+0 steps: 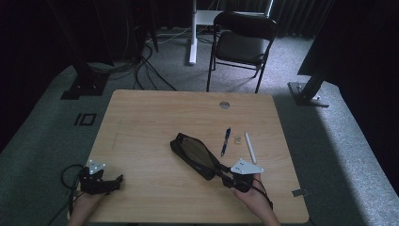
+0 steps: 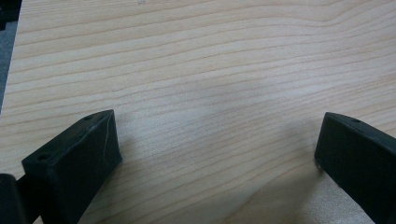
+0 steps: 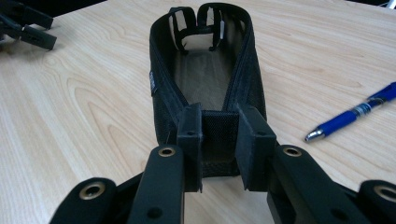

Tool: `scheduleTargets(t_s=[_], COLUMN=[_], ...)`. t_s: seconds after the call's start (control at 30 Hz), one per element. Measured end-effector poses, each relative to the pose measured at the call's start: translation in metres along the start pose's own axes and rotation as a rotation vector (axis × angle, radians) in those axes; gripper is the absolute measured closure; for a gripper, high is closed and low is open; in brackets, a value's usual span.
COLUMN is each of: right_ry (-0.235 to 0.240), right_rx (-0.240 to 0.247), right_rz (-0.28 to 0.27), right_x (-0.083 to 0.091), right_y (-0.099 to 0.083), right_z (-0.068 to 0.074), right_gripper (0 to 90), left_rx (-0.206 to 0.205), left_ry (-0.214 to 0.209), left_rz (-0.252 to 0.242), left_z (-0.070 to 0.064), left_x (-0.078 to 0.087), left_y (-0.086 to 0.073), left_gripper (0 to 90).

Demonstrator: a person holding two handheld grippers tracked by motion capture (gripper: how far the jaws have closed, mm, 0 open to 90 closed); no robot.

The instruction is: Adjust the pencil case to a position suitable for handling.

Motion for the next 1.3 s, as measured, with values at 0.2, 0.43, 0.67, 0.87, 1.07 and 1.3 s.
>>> scheduleTargets(t_s=[0.2, 0.43, 0.67, 0.87, 1.07, 1.3], right_ry=[0.007, 0.009, 0.011, 0.028, 0.022, 0.016], right_rx=[-0.002, -0.002, 0.022, 0.020, 0.020, 0.011], right_rz=[-0.001, 0.004, 0.021, 0.031, 0.035, 0.040], right_x=[0.011, 0.021, 0.031, 0.038, 0.045, 0.058], right_y=[-0.007, -0.013, -0.015, -0.019, -0.023, -0.028], right_z=[-0.006, -0.011, -0.013, -0.016, -0.020, -0.026], right_gripper=[73.2, 73.1, 73.1, 73.0, 73.0, 73.0], left_rx=[0.000, 0.000, 0.000, 0.000, 0.000, 0.000], left_ry=[0.000, 0.000, 0.000, 0.000, 0.000, 0.000], left_rz=[-0.001, -0.001, -0.001, -0.001, -0.001, -0.001], left_z=[0.000, 0.000, 0.000, 0.000, 0.000, 0.000], left_x=[0.000, 0.000, 0.000, 0.000, 0.000, 0.000], left_y=[0.000, 0.000, 0.000, 0.000, 0.000, 0.000], left_gripper=[0.3, 0.3, 0.3, 0.3, 0.3, 0.3])
Point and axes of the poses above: each handheld gripper's, and its own axes: x roughly backward along the jaws, y roughly out of its top, z roughly to its left, the point moved 1 cm from there along -x, roughly forward along the jaws, and after that the axes turned 9 degrees about -y, right-handed, at the moved point
